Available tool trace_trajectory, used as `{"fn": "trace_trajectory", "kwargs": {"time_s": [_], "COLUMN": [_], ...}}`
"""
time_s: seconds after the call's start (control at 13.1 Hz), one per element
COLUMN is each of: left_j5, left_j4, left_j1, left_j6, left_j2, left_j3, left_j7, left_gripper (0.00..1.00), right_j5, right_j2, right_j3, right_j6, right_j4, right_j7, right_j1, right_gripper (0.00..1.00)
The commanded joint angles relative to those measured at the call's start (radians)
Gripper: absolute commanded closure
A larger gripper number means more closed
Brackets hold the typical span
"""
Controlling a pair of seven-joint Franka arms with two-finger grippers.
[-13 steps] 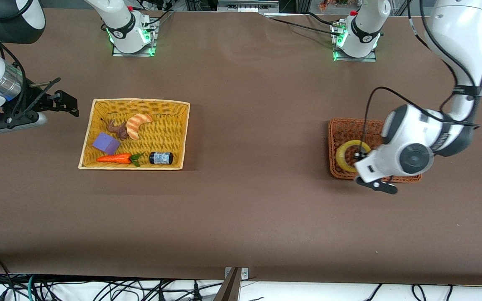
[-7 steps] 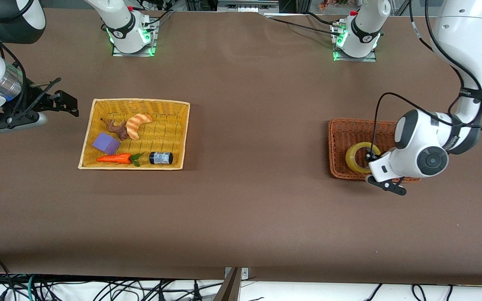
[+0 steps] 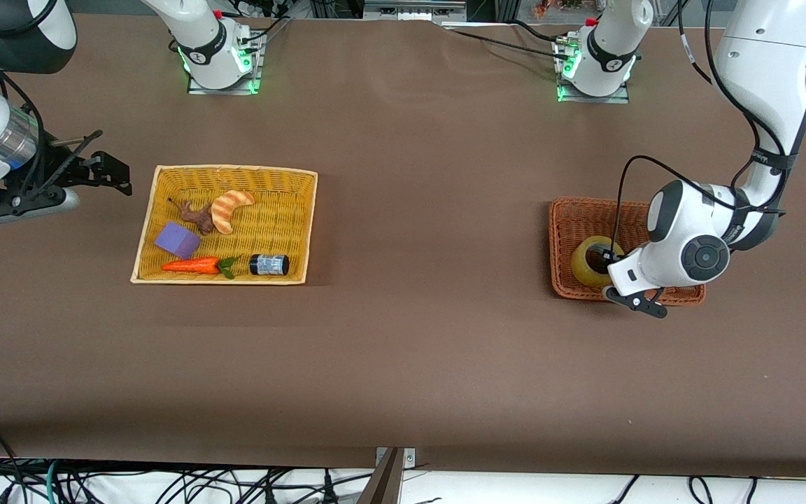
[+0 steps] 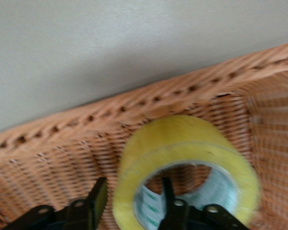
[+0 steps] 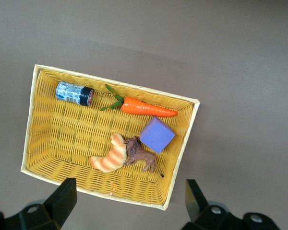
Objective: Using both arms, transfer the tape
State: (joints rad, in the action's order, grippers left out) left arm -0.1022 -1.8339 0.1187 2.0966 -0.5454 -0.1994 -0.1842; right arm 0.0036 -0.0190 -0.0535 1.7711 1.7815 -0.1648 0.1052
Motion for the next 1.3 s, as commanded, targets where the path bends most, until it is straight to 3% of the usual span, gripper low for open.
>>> {"fn": "trace_trajectory", "kwargs": {"time_s": [0.0,0.15,0.31,0.54,0.76,0.92,0.99,1.22], "left_j5": [0.12,0.119,0.118,0.104,0.099,0.101,0.098,0.113], "left_j4": [0.146,0.36,0.473,0.46,0.455,0.318,0.242,0.248], "left_j1": [-0.017,-0.019,-0.022,-0.135,-0.151,-0.166,-0.172,-0.148], "left_j6": [-0.25,-0.483,-0.61,-0.633,-0.642,-0.659,-0.656,-0.656], "left_j2": [0.044,0.042,0.079,0.252,0.384,0.484,0.519,0.506], "left_j3": [0.014,0.014,0.015,0.13,0.175,0.18,0.181,0.184], "left_j7": [-0.017,-0.002,0.081,0.238,0.238,0.239,0.242,0.241], "left_gripper": [0.0,0.0,0.0,0.0,0.0,0.0,0.0,0.0], "right_j5": [-0.025,-0.019,-0.014,-0.013,-0.014,-0.014,-0.014,-0.011], "right_j2": [0.03,0.03,0.03,0.028,0.027,0.025,0.025,0.025], "right_j3": [0.007,0.007,0.007,0.007,0.012,0.012,0.012,0.012], "right_j6": [0.016,0.018,0.018,0.019,0.019,0.016,0.013,0.007], "right_j4": [0.015,0.0,-0.011,-0.014,-0.024,-0.027,-0.028,-0.027], "right_j7": [0.01,0.013,0.014,0.014,0.013,0.011,0.011,0.008], "right_j1": [-0.001,-0.002,-0.002,-0.002,-0.002,-0.002,-0.002,-0.002], "right_gripper": [0.0,0.0,0.0,0.0,0.0,0.0,0.0,0.0]}}
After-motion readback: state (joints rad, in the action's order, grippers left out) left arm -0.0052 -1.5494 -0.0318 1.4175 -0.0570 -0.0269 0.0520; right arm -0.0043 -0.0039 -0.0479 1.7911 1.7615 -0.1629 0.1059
